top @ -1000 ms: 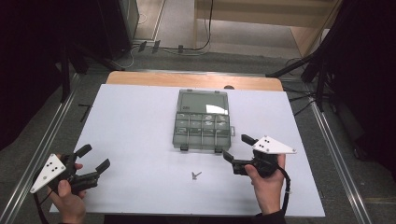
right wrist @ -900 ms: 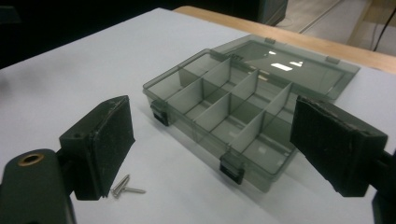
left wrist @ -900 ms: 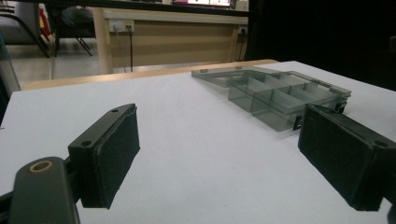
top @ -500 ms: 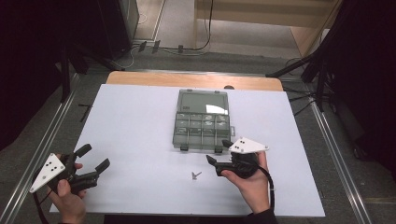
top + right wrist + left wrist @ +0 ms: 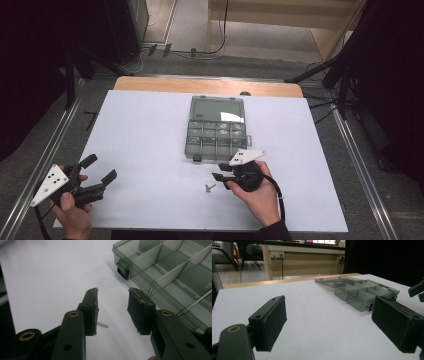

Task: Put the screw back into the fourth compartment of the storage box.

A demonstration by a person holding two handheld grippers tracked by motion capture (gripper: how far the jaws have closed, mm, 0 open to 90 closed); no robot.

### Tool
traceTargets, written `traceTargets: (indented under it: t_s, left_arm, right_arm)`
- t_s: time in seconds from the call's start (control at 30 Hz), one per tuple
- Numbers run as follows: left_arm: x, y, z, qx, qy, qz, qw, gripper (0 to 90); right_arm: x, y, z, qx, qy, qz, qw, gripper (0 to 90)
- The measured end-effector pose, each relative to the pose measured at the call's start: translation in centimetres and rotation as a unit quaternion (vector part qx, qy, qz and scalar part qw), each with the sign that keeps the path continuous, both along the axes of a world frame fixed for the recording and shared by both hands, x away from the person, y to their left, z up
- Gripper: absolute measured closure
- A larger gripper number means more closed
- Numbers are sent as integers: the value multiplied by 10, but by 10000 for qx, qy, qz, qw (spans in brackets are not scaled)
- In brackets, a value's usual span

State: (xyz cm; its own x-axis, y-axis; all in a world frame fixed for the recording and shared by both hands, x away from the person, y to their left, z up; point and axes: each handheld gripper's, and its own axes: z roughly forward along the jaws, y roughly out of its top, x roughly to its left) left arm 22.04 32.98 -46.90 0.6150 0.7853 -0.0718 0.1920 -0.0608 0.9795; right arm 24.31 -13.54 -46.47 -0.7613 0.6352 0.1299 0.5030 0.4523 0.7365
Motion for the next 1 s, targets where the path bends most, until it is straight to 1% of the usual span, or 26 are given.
traceTargets:
  t_s: [0.07, 0.13, 0.2, 0.27, 0.3, 0.37, 0.47, 0.57, 0.63, 0.77, 0.83, 0.87, 1.0]
  left_arm:
    - [0, 0, 0, -28, 6, 14, 10000, 127]
    - [0, 1, 0, -32, 0, 12, 10000, 127]
    - [0, 1, 0, -40, -6, 9, 10000, 127]
    - [0, 1, 0, -33, -6, 7, 10000, 127]
    - [0, 1, 0, -36, -4, 5, 10000, 127]
    - [0, 1, 0, -41, 1, 1, 10000, 127]
    - [0, 1, 0, -39, 8, -2, 10000, 127]
    - [1, 1, 0, -37, 21, -5, 10000, 127]
    - [1, 2, 0, -46, 18, -17, 10000, 127]
    - [1, 2, 0, -53, 31, 14, 10000, 127]
    - [1, 2, -1, -51, 38, 3, 10000, 127]
    - [1, 2, -1, -43, 43, 2, 10000, 127]
    - [2, 3, -1, -38, 57, 2, 10000, 127]
  right_arm:
    - [2, 3, -3, -117, 99, 99, 9998, 639]
    - [5, 6, -6, -153, 248, 197, 9994, 641]
    - [7, 9, -10, -251, 360, 279, 9986, 646]
    - [9, 12, -13, -400, 492, 380, 9973, 654]
    - [10, 14, -15, -484, 501, 433, 9966, 660]
    - [11, 17, -18, -559, 614, 559, 9950, 675]
    - [14, 20, -22, -723, 702, 590, 9932, 701]
    - [16, 22, -24, -784, 750, 716, 9915, 717]
    - [17, 23, -25, -840, 773, 803, 9902, 745]
    - [20, 25, -27, -844, 850, 878, 9889, 762]
    - [20, 27, -27, -893, 845, 906, 9883, 762]
    - [21, 27, -28, -930, 809, 971, 9876, 766]
    - [20, 30, -31, -1104, 806, 1037, 9852, 775]
